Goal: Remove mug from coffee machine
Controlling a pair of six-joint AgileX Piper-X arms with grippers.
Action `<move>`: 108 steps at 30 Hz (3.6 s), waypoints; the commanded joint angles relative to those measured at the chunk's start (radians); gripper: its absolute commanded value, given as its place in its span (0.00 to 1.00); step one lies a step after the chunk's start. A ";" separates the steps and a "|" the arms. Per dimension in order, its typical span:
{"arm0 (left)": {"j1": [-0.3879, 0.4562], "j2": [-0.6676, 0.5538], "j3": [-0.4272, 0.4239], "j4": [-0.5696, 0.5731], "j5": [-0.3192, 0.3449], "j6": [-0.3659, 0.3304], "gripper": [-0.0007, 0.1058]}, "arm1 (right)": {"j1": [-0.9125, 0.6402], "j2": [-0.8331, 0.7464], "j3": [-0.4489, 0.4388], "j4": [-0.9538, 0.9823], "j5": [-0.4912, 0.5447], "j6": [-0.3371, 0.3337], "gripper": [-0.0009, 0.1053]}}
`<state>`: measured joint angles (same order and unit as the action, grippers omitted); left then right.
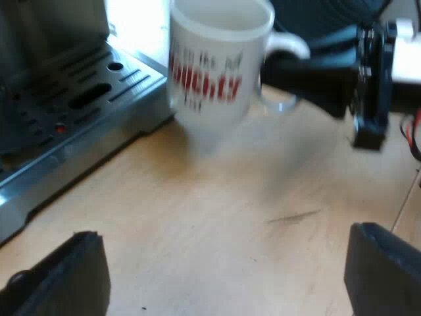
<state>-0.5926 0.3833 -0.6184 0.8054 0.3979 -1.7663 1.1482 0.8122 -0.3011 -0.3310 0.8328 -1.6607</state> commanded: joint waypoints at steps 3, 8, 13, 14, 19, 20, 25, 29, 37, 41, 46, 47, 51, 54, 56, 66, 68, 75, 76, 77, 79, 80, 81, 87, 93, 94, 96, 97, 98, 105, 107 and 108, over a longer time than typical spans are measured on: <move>-0.006 0.020 -0.008 -0.066 0.011 -0.009 0.75 | -0.069 -0.037 -0.011 0.017 0.107 0.005 0.01; -0.006 0.019 -0.008 -0.117 0.011 -0.009 0.75 | -0.211 -0.037 -0.011 0.021 0.077 0.005 0.01; -0.006 0.019 -0.008 -0.117 0.011 -0.009 0.75 | -0.369 -0.037 -0.011 0.021 -0.002 0.005 0.01; -0.006 0.019 -0.008 -0.117 0.011 -0.009 0.75 | -0.398 -0.037 -0.011 0.021 -0.017 0.005 0.01; -0.006 0.038 -0.005 -0.141 0.011 -0.009 0.75 | -0.515 -0.037 -0.011 0.021 -0.090 -0.004 0.01; -0.006 0.043 -0.005 -0.146 0.011 -0.009 0.75 | -0.526 -0.037 -0.011 0.021 -0.091 -0.006 0.01; -0.006 0.101 -0.003 -0.169 0.011 -0.009 0.75 | -0.587 -0.013 -0.006 0.021 -0.113 -0.072 0.01; -0.006 0.133 -0.003 -0.192 0.011 -0.009 0.75 | -0.628 0.045 -0.003 0.010 -0.213 -0.117 0.01; -0.006 0.153 -0.003 -0.199 0.011 -0.009 0.75 | -0.701 0.215 -0.003 -0.157 -0.283 -0.117 0.01; -0.006 0.153 -0.003 -0.199 0.011 -0.009 0.75 | -0.736 0.298 -0.003 -0.258 -0.317 -0.117 0.01; -0.006 0.153 -0.003 -0.199 0.011 -0.009 0.75 | -0.750 0.435 -0.003 -0.363 -0.321 -0.135 0.01; -0.006 0.153 -0.003 -0.199 0.011 -0.009 0.75 | -0.750 0.449 -0.003 -0.376 -0.324 -0.135 0.01; -0.006 0.153 -0.003 -0.197 0.011 -0.009 0.75 | -0.750 0.543 -0.003 -0.436 -0.347 -0.135 0.01; -0.006 0.153 -0.003 -0.197 0.011 -0.009 0.75 | -0.750 0.574 -0.003 -0.463 -0.347 -0.135 0.01; -0.006 0.153 -0.003 -0.197 0.011 -0.009 0.75 | -0.750 0.594 -0.003 -0.484 -0.347 -0.135 0.01; -0.006 0.153 -0.001 -0.180 0.011 -0.009 0.75 | -0.750 0.635 -0.003 -0.495 -0.343 -0.131 0.01; -0.006 0.153 -0.001 -0.180 0.011 -0.009 0.75 | -0.750 0.635 -0.003 -0.495 -0.343 -0.131 0.04; -0.006 0.163 -0.001 -0.180 0.011 -0.009 0.75 | -0.750 0.635 -0.003 -0.448 -0.343 -0.131 0.51; -0.006 0.171 -0.001 -0.180 0.011 -0.009 0.75 | -0.750 0.635 -0.003 -0.428 -0.343 -0.131 0.56; -0.006 0.172 -0.001 -0.180 0.011 -0.009 0.75 | -0.750 0.635 -0.003 -0.411 -0.343 -0.131 0.58; -0.006 0.171 -0.001 -0.180 0.011 -0.009 0.75 | -0.746 0.635 -0.003 -0.372 -0.343 -0.131 0.59; -0.006 0.174 -0.001 -0.180 0.011 -0.009 0.75 | -0.737 0.630 -0.003 -0.362 -0.343 -0.131 0.59; -0.006 0.174 -0.001 -0.180 0.011 -0.009 0.75 | -0.734 0.628 -0.003 -0.358 -0.343 -0.131 0.59; -0.006 0.174 -0.001 -0.182 0.011 -0.009 0.75 | -0.708 0.555 -0.003 -0.257 -0.343 -0.108 0.59; -0.006 0.174 -0.001 -0.182 0.011 -0.007 0.75 | -0.701 0.390 -0.003 0.008 -0.344 -0.035 0.59; -0.006 0.174 -0.001 -0.182 0.011 -0.007 0.75 | -0.701 0.373 -0.003 0.043 -0.344 -0.035 0.59; -0.006 0.174 -0.001 -0.182 0.011 -0.007 0.75 | -0.701 0.308 -0.003 0.131 -0.356 -0.035 0.59; -0.006 0.174 -0.001 -0.182 0.011 -0.007 0.75 | -0.701 0.288 -0.003 0.146 -0.362 -0.035 0.59; -0.006 0.174 -0.001 -0.182 0.011 -0.007 0.75 | -0.701 0.249 -0.003 0.198 -0.382 -0.035 0.59; -0.006 0.174 -0.001 -0.182 0.011 -0.007 0.75 | -0.701 0.042 -0.045 0.515 -0.459 0.008 0.59; -0.006 0.174 -0.001 -0.182 0.011 -0.010 0.75 | -0.701 -0.001 -0.075 0.629 -0.475 0.008 0.59; -0.006 0.174 -0.001 -0.182 0.011 -0.010 0.75 | -0.701 -0.025 -0.099 0.704 -0.481 0.008 0.59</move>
<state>-0.5951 0.5577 -0.6168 0.6259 0.4018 -1.7711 0.4451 0.8028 -0.3776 0.2584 0.3661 -1.6514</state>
